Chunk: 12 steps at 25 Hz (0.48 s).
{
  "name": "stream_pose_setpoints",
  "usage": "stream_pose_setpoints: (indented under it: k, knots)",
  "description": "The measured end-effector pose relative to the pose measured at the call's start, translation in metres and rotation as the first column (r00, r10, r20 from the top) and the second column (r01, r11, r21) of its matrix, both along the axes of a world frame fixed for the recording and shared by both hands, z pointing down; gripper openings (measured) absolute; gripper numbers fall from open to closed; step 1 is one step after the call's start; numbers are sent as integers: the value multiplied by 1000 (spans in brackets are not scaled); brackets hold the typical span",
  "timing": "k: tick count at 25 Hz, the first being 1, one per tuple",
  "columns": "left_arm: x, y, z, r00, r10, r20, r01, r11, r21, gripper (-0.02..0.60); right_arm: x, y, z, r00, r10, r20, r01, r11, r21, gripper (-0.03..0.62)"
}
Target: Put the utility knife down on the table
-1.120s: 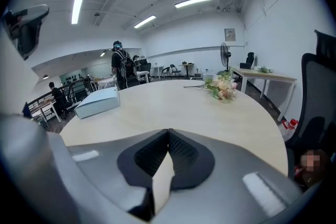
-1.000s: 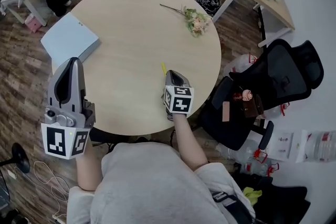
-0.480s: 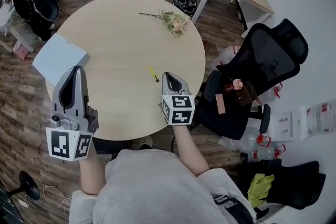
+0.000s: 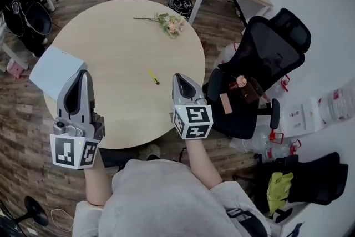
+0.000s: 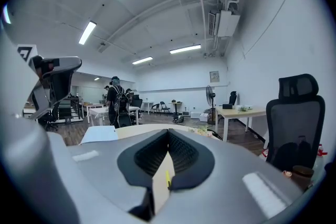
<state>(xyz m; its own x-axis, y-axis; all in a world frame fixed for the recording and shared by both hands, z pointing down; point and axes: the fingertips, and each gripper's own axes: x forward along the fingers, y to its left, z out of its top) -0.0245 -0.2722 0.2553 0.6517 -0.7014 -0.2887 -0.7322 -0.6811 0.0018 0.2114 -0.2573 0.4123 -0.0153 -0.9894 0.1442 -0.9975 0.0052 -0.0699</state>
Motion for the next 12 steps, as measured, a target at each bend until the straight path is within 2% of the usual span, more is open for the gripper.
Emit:
stream_pose_setpoints:
  k: [12]
  knots:
    - [3,23,-14,999,49,-11,-48,998,36,8,6,50,-68,997,70,-27,-65,985,162,11]
